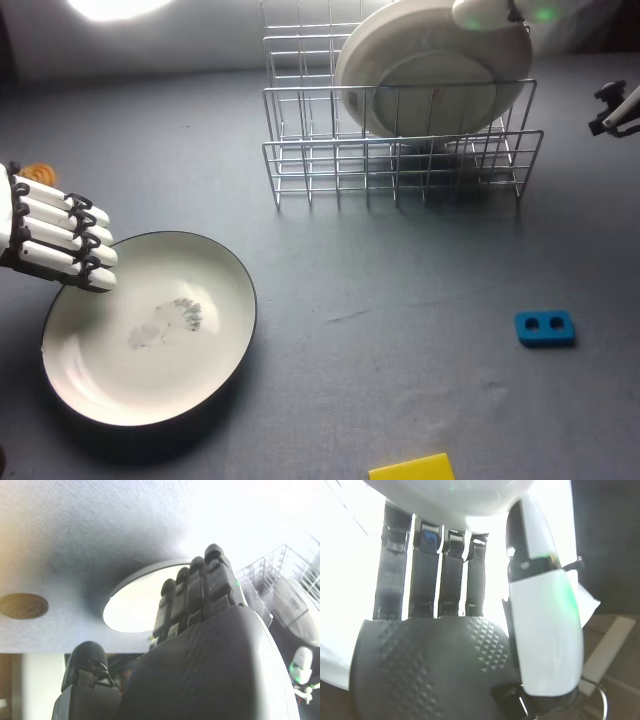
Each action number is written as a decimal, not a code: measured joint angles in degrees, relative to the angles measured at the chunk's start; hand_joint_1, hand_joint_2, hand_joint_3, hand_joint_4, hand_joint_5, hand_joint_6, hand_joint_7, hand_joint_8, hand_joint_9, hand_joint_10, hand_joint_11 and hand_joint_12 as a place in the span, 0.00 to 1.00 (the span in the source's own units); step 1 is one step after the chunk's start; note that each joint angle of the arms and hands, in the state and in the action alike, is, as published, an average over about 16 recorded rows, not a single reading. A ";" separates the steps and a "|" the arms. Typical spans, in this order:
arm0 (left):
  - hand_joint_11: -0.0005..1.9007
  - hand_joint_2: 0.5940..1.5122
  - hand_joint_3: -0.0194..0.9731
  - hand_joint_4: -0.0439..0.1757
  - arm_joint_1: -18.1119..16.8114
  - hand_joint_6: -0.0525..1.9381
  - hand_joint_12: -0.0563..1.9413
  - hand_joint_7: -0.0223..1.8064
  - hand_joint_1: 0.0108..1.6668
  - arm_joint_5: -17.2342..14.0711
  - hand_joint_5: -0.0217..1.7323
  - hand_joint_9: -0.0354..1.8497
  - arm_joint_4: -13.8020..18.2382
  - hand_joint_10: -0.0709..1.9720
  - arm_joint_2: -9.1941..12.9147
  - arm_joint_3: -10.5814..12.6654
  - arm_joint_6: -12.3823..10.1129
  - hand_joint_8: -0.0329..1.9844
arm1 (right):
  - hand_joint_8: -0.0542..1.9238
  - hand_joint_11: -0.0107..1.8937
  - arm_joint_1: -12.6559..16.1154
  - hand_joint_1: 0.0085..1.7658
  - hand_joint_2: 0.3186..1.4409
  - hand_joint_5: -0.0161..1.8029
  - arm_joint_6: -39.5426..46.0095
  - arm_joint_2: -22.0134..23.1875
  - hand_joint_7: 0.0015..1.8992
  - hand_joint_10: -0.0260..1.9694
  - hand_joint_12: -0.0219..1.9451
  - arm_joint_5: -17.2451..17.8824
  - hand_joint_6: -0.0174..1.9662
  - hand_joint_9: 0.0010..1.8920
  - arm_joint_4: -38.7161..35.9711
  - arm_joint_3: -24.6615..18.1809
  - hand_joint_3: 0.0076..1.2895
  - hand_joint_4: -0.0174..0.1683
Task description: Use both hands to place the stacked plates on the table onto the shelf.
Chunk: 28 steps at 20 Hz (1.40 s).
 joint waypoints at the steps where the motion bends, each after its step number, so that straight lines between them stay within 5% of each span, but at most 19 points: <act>1: 0.01 0.63 0.04 0.20 0.02 0.03 0.03 0.03 0.00 -0.09 0.05 0.03 -0.01 0.04 0.02 0.00 -0.03 0.02 | 0.17 0.36 0.23 0.62 0.65 0.46 -0.03 0.21 0.51 0.02 0.54 0.17 0.19 0.56 -0.30 -0.27 0.00 0.06; 8: 0.01 0.63 0.04 0.20 0.40 0.03 0.03 0.03 0.00 -0.60 0.04 0.02 -0.13 0.03 0.20 -0.04 -0.19 0.02 | 0.03 0.22 2.85 0.59 0.63 0.38 -3.94 2.62 0.40 0.02 0.51 3.12 0.02 0.41 -3.71 -3.99 0.00 0.08; 17: 0.01 0.63 0.04 0.20 1.55 0.03 0.03 0.03 0.00 -0.40 0.05 0.01 -0.49 0.02 0.32 -0.20 -0.26 0.02 | 0.03 0.05 7.61 0.63 0.60 0.15 -14.39 7.98 0.14 0.02 0.23 6.12 0.02 0.13 -15.27 -13.02 0.00 0.07; 23: 0.01 0.63 0.04 0.20 2.83 0.03 0.03 0.02 0.00 0.43 0.05 0.01 -0.88 0.02 0.06 -0.20 -0.23 0.02 | 0.03 0.01 8.15 0.66 0.58 0.04 -20.32 10.90 0.02 0.02 0.05 4.47 0.02 0.02 -24.20 -20.55 0.00 0.09; 28: 0.01 0.63 0.04 0.19 4.48 0.03 0.03 0.02 0.00 1.36 0.05 0.01 -1.39 0.02 -0.21 -0.16 -0.35 0.02 | 0.03 0.01 6.86 0.68 0.57 0.02 -24.39 12.03 0.01 0.02 0.01 1.83 0.02 0.01 -28.75 -26.69 0.00 0.09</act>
